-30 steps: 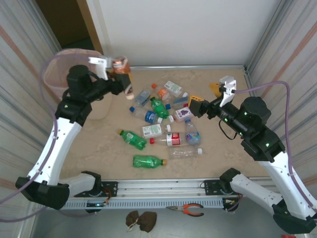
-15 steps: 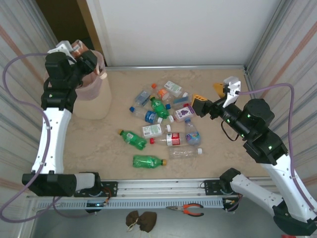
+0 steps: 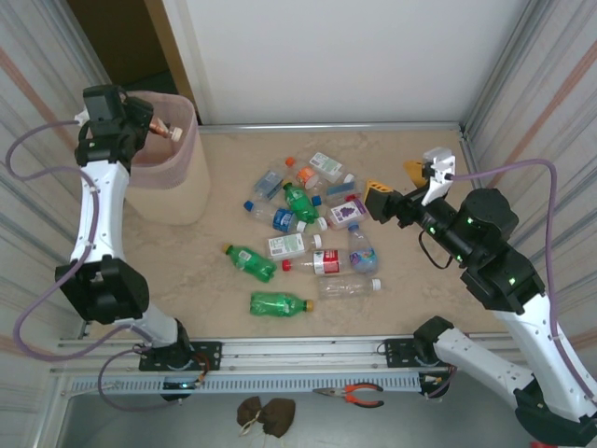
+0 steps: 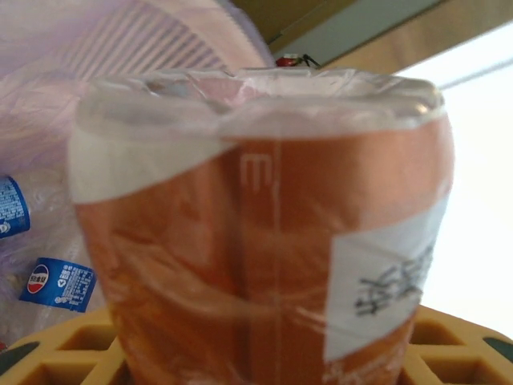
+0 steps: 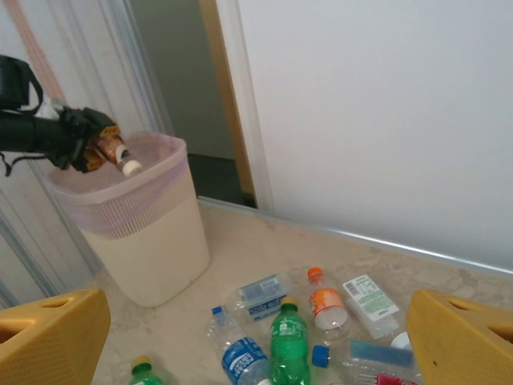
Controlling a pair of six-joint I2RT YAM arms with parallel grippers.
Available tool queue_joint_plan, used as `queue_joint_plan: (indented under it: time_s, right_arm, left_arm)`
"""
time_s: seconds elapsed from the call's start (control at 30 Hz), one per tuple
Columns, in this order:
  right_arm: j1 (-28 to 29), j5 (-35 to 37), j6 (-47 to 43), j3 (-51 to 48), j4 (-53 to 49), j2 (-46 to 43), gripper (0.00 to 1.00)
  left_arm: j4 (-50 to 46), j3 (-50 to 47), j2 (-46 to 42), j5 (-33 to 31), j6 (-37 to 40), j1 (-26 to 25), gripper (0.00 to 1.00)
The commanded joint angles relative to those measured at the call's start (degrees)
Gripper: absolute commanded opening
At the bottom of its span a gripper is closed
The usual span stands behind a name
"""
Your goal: Put the plastic bottles in the bin
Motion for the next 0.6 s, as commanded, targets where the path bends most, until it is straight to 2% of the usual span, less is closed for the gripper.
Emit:
queue_joint_plan:
  time_s: [0.0, 0.2, 0.43, 0.57]
  right_arm:
    - [-0.4, 1.4, 1.7, 0.9, -0.5, -0.8, 0.94]
    - [-0.4, 1.9, 1.7, 0.9, -1.0, -0.6, 0.94]
    - [-0.4, 2.6, 1.2, 0.5, -1.1, 0.3, 0.94]
    - [-0.4, 2.8, 0.9, 0.2, -0.9, 0.8, 0.94]
  left_arm:
    - [3.3, 0.8, 2.0, 1.9, -8.7, 1.9, 0.54]
    - [6.8, -1.0, 6.1, 3.0, -14.5, 3.5, 0.55]
    - [6.0, 0.8, 11.5, 4.7, -15.8, 3.6, 0.60]
    - [3.1, 3.4, 15.2, 5.1, -14.7, 3.7, 0.66]
